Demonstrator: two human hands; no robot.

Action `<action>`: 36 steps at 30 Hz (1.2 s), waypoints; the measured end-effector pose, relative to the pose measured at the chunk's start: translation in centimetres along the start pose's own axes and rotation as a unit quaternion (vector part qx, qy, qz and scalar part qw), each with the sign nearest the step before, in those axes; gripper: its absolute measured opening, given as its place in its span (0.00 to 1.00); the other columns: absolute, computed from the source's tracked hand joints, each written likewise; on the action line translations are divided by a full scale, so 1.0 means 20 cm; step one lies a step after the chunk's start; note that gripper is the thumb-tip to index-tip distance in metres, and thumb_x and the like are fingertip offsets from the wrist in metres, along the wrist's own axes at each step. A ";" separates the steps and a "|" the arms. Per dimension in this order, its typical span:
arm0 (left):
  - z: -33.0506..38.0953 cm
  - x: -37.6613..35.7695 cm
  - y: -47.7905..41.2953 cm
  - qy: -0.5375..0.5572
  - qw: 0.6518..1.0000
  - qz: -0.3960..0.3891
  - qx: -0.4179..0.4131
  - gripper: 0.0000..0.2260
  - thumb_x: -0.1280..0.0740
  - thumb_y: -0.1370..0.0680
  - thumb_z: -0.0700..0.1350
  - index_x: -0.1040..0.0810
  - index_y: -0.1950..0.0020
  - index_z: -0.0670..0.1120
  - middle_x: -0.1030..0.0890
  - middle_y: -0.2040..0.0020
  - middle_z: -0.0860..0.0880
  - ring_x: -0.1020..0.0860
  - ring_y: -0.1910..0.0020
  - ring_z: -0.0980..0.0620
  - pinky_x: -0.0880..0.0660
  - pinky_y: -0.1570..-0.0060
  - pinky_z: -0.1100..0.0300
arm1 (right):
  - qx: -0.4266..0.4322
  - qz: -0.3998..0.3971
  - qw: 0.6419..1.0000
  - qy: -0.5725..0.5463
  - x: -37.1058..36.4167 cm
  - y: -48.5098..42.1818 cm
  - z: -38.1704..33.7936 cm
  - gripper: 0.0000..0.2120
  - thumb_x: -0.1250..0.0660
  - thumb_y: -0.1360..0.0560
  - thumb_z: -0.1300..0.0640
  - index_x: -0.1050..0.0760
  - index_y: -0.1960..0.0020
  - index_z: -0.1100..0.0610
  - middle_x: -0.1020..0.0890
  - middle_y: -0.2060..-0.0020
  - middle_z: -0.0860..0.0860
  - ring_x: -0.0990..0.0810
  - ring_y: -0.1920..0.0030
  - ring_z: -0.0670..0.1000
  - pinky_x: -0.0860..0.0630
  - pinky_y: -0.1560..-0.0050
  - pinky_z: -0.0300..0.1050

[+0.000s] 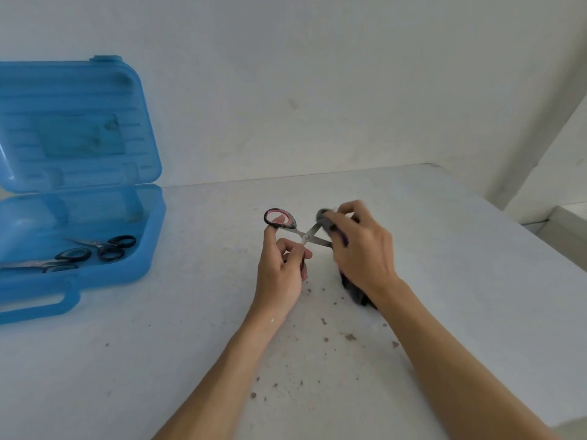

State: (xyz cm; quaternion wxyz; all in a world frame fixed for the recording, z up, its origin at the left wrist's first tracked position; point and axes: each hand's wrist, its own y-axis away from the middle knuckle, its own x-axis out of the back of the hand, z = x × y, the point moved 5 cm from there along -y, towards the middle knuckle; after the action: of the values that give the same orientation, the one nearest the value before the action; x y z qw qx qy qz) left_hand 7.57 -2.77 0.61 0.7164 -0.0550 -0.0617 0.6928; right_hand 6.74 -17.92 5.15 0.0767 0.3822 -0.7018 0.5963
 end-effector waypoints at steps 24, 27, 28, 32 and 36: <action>0.02 0.01 0.03 0.001 1.000 -0.023 0.015 0.20 0.40 0.17 0.35 0.33 0.27 0.51 0.20 0.58 0.43 0.28 0.71 0.52 0.28 0.68 0.63 | -0.043 0.045 0.998 0.010 0.03 0.02 0.09 0.08 0.28 0.24 0.65 0.14 0.49 0.57 0.19 0.52 0.51 0.24 0.71 0.53 0.33 0.74 0.41; 0.01 0.01 0.02 0.008 1.000 -0.019 0.018 0.20 0.39 0.17 0.35 0.32 0.28 0.52 0.20 0.59 0.44 0.28 0.71 0.52 0.28 0.68 0.63 | 0.059 -0.001 0.998 0.009 0.00 0.07 -0.04 0.09 0.33 0.23 0.64 0.15 0.47 0.57 0.19 0.51 0.52 0.23 0.67 0.50 0.32 0.75 0.42; 0.01 0.02 0.02 0.009 1.000 -0.020 0.017 0.20 0.39 0.16 0.35 0.32 0.28 0.52 0.20 0.59 0.44 0.28 0.71 0.51 0.28 0.67 0.63 | 0.080 -0.012 0.997 0.006 0.00 0.08 -0.06 0.09 0.33 0.23 0.64 0.15 0.47 0.57 0.19 0.51 0.52 0.22 0.66 0.50 0.32 0.75 0.42; 0.02 0.03 0.02 0.000 0.999 -0.034 0.015 0.20 0.40 0.16 0.36 0.32 0.28 0.54 0.20 0.58 0.42 0.27 0.70 0.51 0.27 0.66 0.61 | -0.027 0.029 0.999 0.028 0.03 0.02 0.11 0.07 0.27 0.24 0.64 0.14 0.47 0.56 0.18 0.51 0.51 0.23 0.69 0.52 0.32 0.72 0.41; 0.01 0.04 0.01 0.035 0.999 -0.014 0.034 0.19 0.40 0.16 0.36 0.30 0.29 0.54 0.20 0.58 0.43 0.27 0.69 0.50 0.25 0.62 0.60 | -0.241 0.066 0.959 -0.137 0.10 0.04 0.26 0.05 0.29 0.21 0.60 0.16 0.50 0.52 0.16 0.52 0.46 0.17 0.55 0.46 0.19 0.50 0.44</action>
State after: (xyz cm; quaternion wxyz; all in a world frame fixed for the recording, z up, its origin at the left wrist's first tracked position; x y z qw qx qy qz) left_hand 7.36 -2.01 0.74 0.7289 -0.0535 -0.0138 0.6824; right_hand 6.71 -23.56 4.25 0.0296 0.3832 -0.8521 0.3554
